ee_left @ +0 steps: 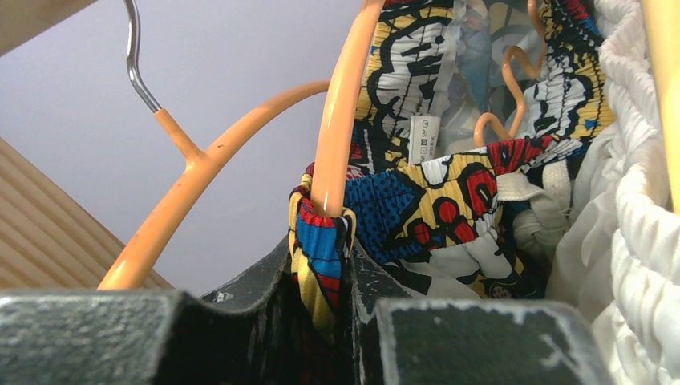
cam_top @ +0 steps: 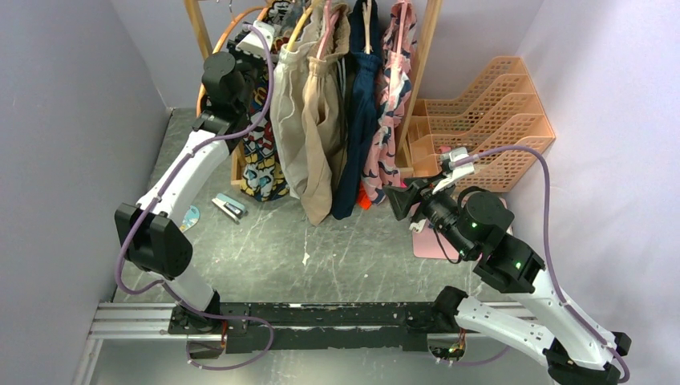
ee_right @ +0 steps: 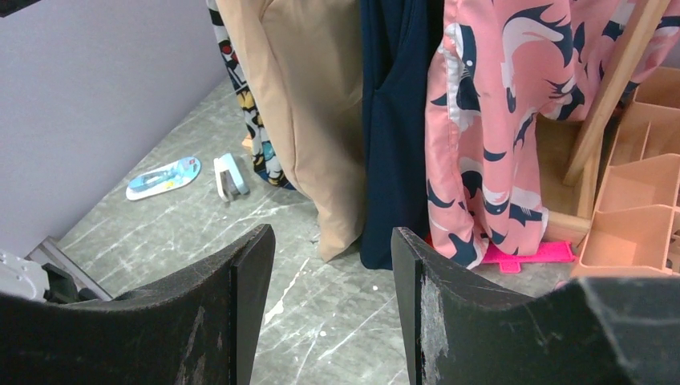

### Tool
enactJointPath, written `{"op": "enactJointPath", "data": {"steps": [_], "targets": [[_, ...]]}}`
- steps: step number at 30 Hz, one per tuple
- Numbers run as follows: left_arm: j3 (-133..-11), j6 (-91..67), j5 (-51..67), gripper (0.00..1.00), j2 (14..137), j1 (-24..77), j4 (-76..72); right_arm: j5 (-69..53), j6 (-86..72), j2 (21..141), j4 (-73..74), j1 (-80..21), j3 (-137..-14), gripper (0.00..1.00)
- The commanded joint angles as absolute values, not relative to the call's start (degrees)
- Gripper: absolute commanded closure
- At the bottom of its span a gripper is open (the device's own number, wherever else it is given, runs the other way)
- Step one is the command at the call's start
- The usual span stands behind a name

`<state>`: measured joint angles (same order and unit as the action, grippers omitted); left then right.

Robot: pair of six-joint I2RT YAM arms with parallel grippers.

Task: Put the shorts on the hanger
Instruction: Place the hanger on the clothesline.

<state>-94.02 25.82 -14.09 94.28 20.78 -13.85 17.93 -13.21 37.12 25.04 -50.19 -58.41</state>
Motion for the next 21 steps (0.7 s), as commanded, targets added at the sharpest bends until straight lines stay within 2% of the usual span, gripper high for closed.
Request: {"op": "enactJointPath", "data": {"steps": [1,11,21], "targets": [[-98.1,30.3,-11.1,0.93,90.0,22.2,-30.7,18.1,-14.0,37.1,25.4,-50.0,-57.8,0.41],[-96.8,40.7,-17.3,0.93,93.3,23.7,-34.8,18.9,-13.8,38.2,25.5,-49.9,-57.8,0.41],[-94.3,45.3,-17.2,0.93,93.2,27.5,-38.8,18.3,-13.4,40.0,24.4,-49.9,-57.8,0.41]]}}
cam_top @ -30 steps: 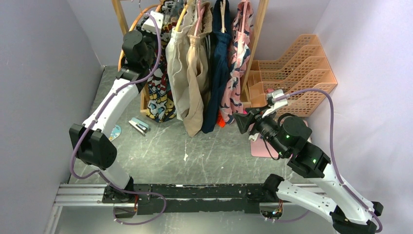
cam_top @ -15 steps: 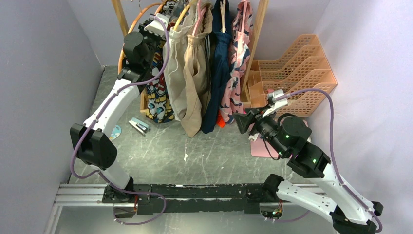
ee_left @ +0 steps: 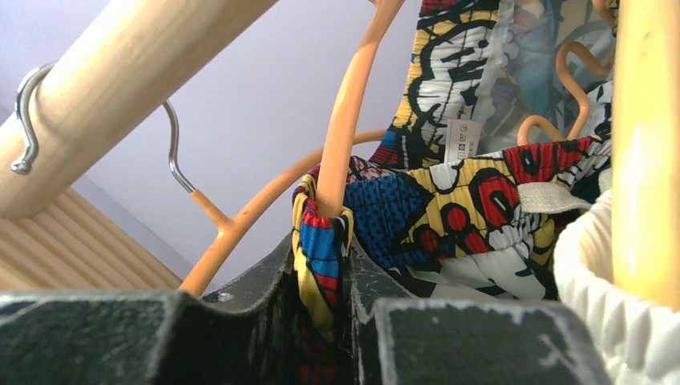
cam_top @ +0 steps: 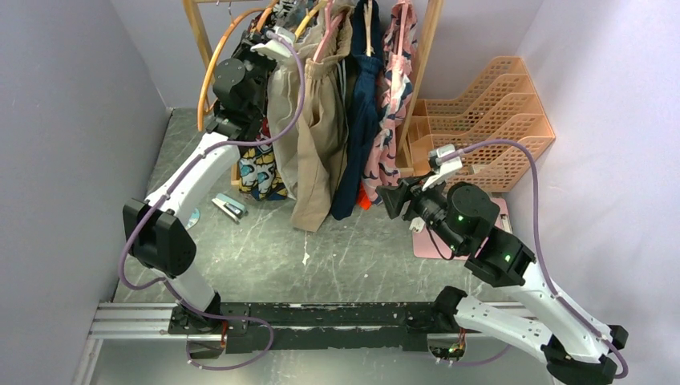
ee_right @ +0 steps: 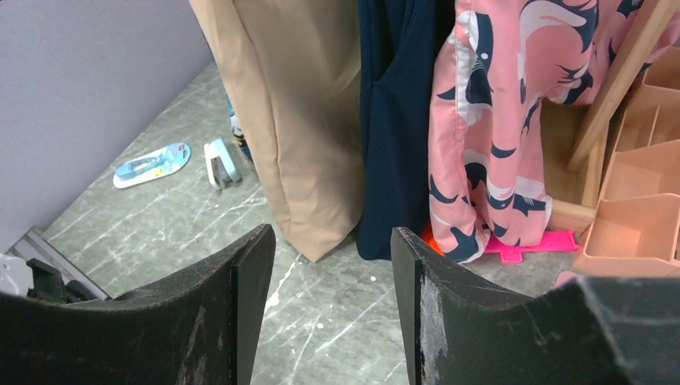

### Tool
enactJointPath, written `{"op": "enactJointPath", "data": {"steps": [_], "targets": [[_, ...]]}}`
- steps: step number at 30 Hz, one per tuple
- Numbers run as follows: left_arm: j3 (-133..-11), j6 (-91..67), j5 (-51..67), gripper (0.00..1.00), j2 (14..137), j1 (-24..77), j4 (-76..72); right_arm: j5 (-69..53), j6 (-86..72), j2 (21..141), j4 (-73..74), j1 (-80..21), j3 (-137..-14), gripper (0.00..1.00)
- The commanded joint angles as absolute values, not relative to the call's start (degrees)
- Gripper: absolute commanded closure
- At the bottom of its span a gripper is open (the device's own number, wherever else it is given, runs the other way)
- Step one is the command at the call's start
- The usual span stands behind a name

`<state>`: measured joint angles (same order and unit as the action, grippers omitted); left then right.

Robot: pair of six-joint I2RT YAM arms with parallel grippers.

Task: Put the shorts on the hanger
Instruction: Place the hanger on the clothesline.

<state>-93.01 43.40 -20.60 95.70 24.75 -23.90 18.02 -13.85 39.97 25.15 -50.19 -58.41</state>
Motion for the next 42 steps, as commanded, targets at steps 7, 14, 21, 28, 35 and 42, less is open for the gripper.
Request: {"op": "enactJointPath", "data": {"steps": [7,14,21,28,35,42], "targets": [[-88.6,47.5,-20.1,0.93,90.7,29.1,-43.9,18.2,-13.1,40.2,23.7,-49.9,-56.0,0.41],[-88.7,48.5,-20.1,0.93,90.3,30.0,-44.2,17.8,-13.1,40.6,23.2,-50.0,-55.9,0.41],[-91.4,48.0,-19.8,0.93,91.3,30.3,-42.9,17.6,-13.2,40.9,23.1,-49.9,-56.5,0.41],[-86.4,47.1,-20.7,0.93,88.2,30.7,-44.5,17.9,-12.0,40.4,23.0,-50.0,-59.1,0.41],[-81.2,46.3,-22.6,0.93,84.8,30.7,-44.9,18.5,-10.8,41.1,22.9,-49.9,-60.2,0.41],[-78.0,44.6,-23.8,0.93,82.6,30.7,-43.6,18.7,-11.1,40.6,22.9,-49.9,-58.9,0.41]]}}
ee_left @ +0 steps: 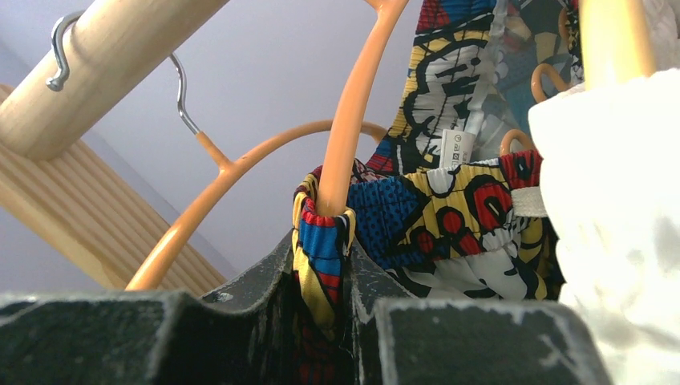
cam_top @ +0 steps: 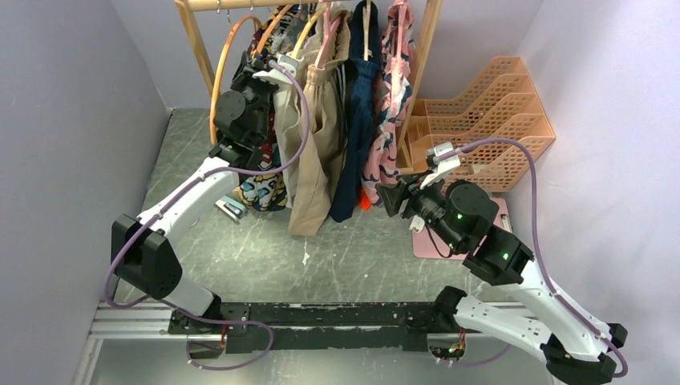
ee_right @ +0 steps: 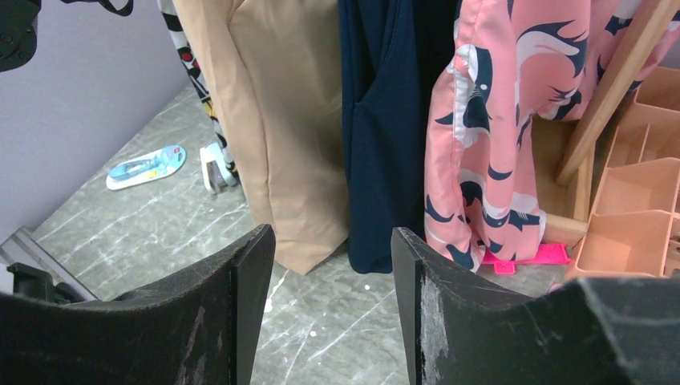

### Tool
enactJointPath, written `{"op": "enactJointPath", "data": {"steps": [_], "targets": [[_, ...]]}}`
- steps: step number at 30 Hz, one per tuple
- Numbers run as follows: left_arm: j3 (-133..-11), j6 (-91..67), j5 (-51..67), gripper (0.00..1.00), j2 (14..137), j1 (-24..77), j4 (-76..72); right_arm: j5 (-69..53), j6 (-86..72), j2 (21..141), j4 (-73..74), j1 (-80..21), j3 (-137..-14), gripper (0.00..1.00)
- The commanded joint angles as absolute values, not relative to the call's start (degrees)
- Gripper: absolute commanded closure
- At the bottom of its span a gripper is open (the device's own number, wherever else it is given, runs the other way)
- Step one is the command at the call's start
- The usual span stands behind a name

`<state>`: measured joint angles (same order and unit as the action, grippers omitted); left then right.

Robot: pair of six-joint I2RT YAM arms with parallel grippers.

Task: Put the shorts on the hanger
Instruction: Place the hanger on the clothesline.

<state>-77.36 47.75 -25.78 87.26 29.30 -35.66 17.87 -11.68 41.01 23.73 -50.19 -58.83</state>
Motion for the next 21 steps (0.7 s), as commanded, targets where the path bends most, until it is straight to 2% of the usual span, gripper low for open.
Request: {"op": "enactJointPath", "data": {"steps": [1,7,8,12,14,18,21], "targets": [[-78.2,44.1,-23.8,0.93,82.6,30.7,-42.4,18.8,-11.1,40.5,22.8,-49.9,-58.9,0.41],[-76.9,38.6,-25.3,0.92,80.5,30.6,-34.0,18.7,-11.1,40.2,22.8,-49.9,-58.7,0.4],[-76.4,37.1,-25.1,0.88,79.7,30.7,-32.2,18.6,-11.0,40.0,22.8,-49.9,-58.7,0.4],[-76.6,30.0,-22.3,0.59,76.8,30.7,-22.0,18.7,-10.6,39.9,22.7,-49.9,-58.9,0.4],[-77.8,26.7,-20.4,0.5,75.4,30.6,-17.1,18.6,-10.5,39.7,22.8,-49.9,-58.9,0.4],[-81.2,21.5,-16.5,0.38,73.7,30.7,-7.3,18.5,-10.5,39.2,22.7,-49.9,-58.9,0.4],[-84.7,18.4,-13.7,0.35,73.2,30.7,-0.3,18.5,-10.5,38.9,23.1,-49.8,-59.2,0.4]]}}
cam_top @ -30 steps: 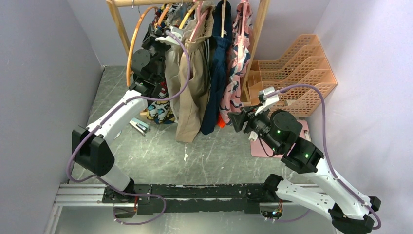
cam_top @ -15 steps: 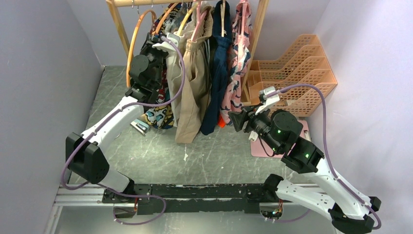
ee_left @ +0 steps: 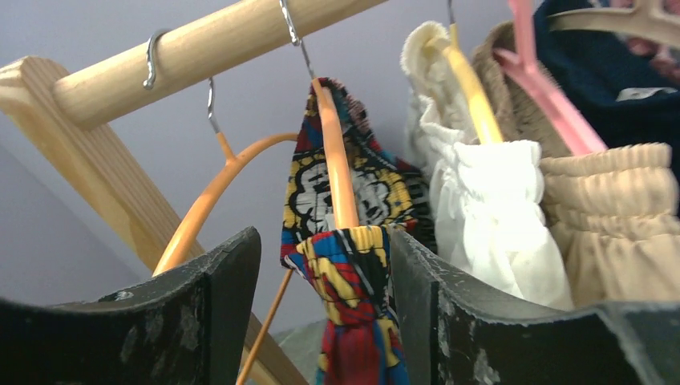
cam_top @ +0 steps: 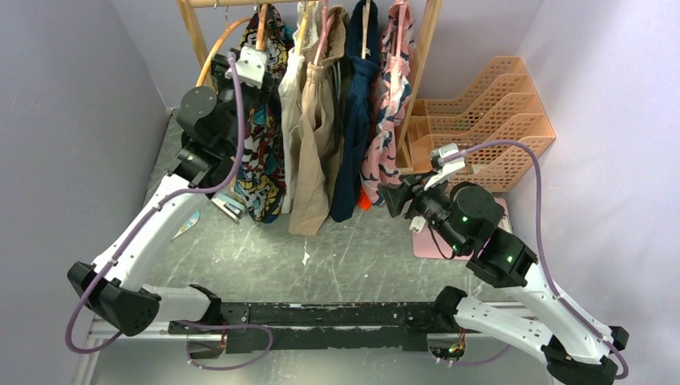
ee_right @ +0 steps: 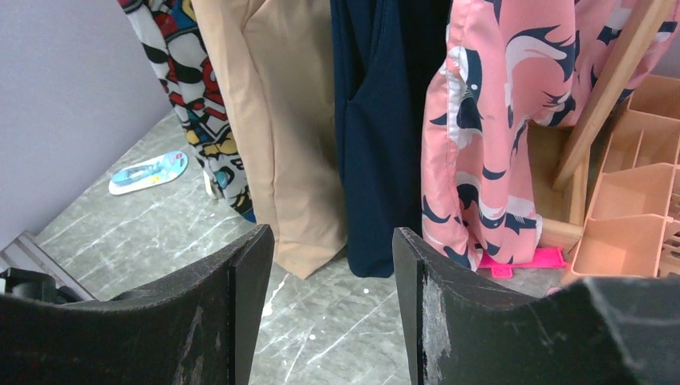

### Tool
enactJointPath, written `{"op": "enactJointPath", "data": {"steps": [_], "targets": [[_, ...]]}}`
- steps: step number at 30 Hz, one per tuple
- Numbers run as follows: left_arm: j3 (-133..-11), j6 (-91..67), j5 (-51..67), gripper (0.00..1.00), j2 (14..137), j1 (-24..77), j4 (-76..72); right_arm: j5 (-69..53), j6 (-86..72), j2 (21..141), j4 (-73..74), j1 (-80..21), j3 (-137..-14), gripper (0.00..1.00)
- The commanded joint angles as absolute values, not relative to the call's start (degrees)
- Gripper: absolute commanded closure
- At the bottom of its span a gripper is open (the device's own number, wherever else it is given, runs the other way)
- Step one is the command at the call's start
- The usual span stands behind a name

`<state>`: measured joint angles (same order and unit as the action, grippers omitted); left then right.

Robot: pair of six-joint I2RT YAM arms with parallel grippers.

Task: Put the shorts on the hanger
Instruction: Place the hanger on the clothesline, then reset both arms

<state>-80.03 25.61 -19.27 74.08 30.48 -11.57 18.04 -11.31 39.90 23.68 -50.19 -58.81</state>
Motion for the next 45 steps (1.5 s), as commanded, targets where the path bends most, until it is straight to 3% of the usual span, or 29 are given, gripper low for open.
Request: {"op": "enactJointPath", "data": {"steps": [1,14,15,16,32,37,45], "targets": [[-85.8,17.5,-13.4,0.35,73.1,30.6,1.7,18.5,-10.6,38.8,23.2,-49.9,-59.2,0.4],[-89.0,2.0,-9.0,0.22,64.7,30.7,17.2,17.7,-13.1,37.3,24.5,-49.9,-58.2,0.4],[-87.8,0.7,-8.6,0.11,63.3,30.7,17.6,17.7,-13.3,37.1,24.6,-49.9,-58.0,0.4],[-86.4,-0.4,-8.3,0.08,62.0,30.7,17.7,17.7,-13.4,37.0,24.7,-50.0,-57.9,0.4],[-69.5,-8.6,-5.6,0.16,52.7,30.7,22.7,18.9,-14.8,39.2,24.8,-49.9,-57.9,0.39],[-68.4,-15.4,-10.3,0.11,45.7,30.7,32.0,24.1,-14.4,38.7,28.6,-49.9,-59.0,0.35],[-58.4,-41.8,-22.6,0.02,35.7,30.7,48.5,45.5,-25.9,39.2,28.1,-49.8,-53.3,0.23]]}}
